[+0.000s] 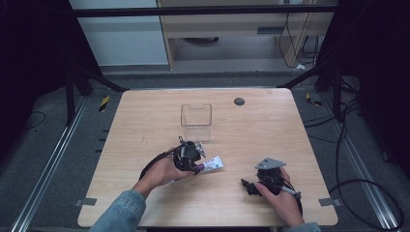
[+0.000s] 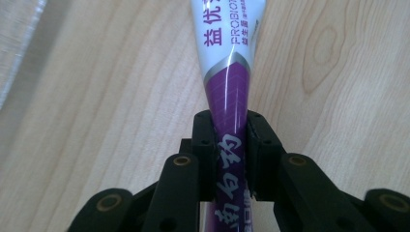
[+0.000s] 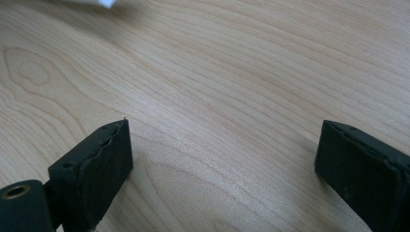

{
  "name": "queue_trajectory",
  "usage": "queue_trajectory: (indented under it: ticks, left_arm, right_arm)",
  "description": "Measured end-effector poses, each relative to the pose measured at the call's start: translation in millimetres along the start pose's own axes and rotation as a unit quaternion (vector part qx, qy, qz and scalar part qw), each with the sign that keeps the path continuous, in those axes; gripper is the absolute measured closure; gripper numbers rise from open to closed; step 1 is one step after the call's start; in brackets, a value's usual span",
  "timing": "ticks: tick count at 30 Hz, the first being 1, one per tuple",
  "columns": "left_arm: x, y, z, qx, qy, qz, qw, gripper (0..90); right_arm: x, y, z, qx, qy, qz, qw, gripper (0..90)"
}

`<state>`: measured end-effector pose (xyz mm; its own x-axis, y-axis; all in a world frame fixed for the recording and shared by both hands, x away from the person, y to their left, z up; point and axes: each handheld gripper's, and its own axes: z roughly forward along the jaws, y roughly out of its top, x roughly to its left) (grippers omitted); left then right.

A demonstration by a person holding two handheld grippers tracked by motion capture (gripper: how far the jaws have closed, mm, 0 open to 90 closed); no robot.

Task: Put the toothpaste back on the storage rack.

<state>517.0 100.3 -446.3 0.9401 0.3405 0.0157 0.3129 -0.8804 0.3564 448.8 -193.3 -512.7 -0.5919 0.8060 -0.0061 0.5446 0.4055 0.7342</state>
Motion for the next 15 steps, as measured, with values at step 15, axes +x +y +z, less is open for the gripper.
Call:
queue_trajectory:
  ticks: [15]
  left_arm:
    - [0.9, 5.3, -44.5, -0.068, 0.064, -0.031, 0.9952, 76.5]
  right_arm:
    - [0.1, 0.0, 0.0, 0.0, 0.0, 0.0, 1.0, 6.4]
